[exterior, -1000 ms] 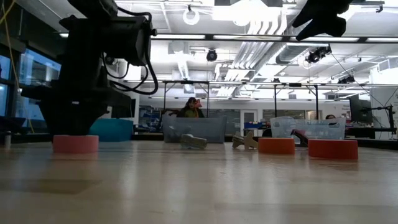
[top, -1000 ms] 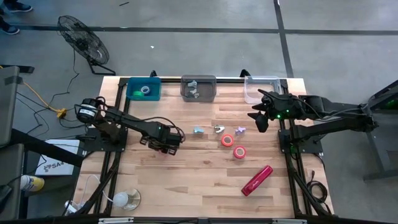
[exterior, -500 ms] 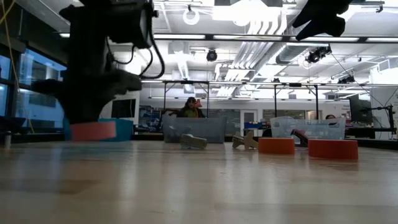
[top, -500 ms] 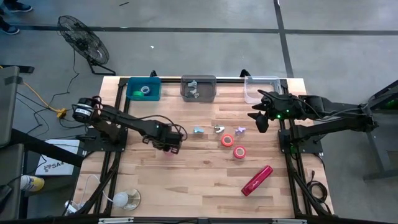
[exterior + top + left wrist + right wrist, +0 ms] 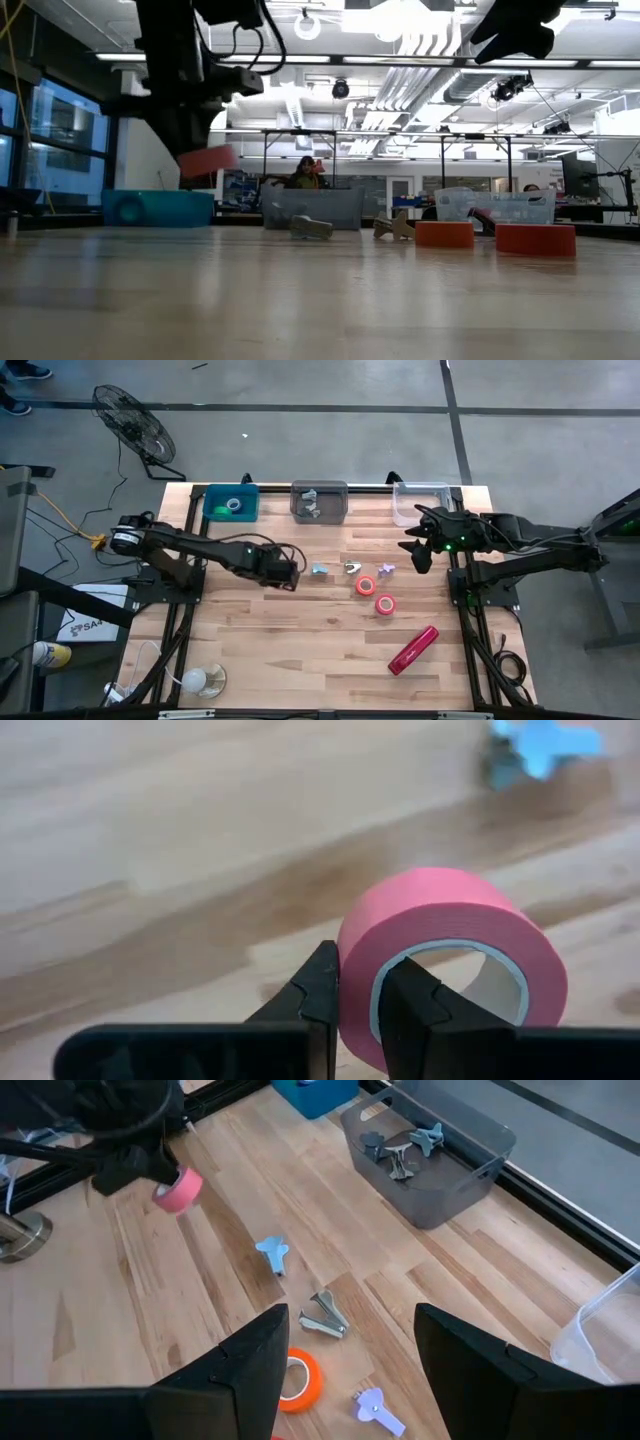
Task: Pick and place Stapler, Stapler remover, tape
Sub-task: Put the pink tape into the blue bin
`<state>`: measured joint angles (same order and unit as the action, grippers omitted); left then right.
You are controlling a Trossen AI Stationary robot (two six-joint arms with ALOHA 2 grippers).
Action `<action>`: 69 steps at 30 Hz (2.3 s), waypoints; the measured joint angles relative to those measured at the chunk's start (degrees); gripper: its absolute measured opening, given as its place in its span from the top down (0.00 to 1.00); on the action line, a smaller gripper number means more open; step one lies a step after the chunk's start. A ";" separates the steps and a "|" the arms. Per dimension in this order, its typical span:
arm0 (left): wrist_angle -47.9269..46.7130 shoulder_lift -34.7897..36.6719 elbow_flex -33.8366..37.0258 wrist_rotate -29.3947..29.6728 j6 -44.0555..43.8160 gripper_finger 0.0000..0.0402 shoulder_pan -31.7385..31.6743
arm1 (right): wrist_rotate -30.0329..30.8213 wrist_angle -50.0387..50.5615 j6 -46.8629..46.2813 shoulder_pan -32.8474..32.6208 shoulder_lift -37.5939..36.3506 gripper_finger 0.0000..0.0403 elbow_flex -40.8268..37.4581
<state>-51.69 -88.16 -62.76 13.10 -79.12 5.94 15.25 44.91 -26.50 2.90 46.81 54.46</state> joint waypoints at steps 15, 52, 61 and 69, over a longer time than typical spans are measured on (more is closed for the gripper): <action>-2.39 4.69 -1.21 1.15 10.77 0.91 -17.71 | 0.02 -0.42 0.00 0.00 0.06 0.48 0.00; -2.42 1.47 -1.18 8.35 22.02 0.91 -52.51 | 4.42 -0.68 -1.75 0.02 0.04 0.48 0.00; -2.33 -2.89 -1.14 10.24 21.88 0.89 -54.03 | 5.44 -0.66 -2.64 0.02 0.02 0.48 0.00; -0.37 -3.39 -1.14 11.40 22.23 0.87 -54.84 | 5.42 -0.66 -4.33 0.00 0.02 0.48 0.00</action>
<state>-52.06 -91.55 -63.90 24.50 -56.88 -48.90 20.67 44.25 -30.84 2.90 46.83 54.46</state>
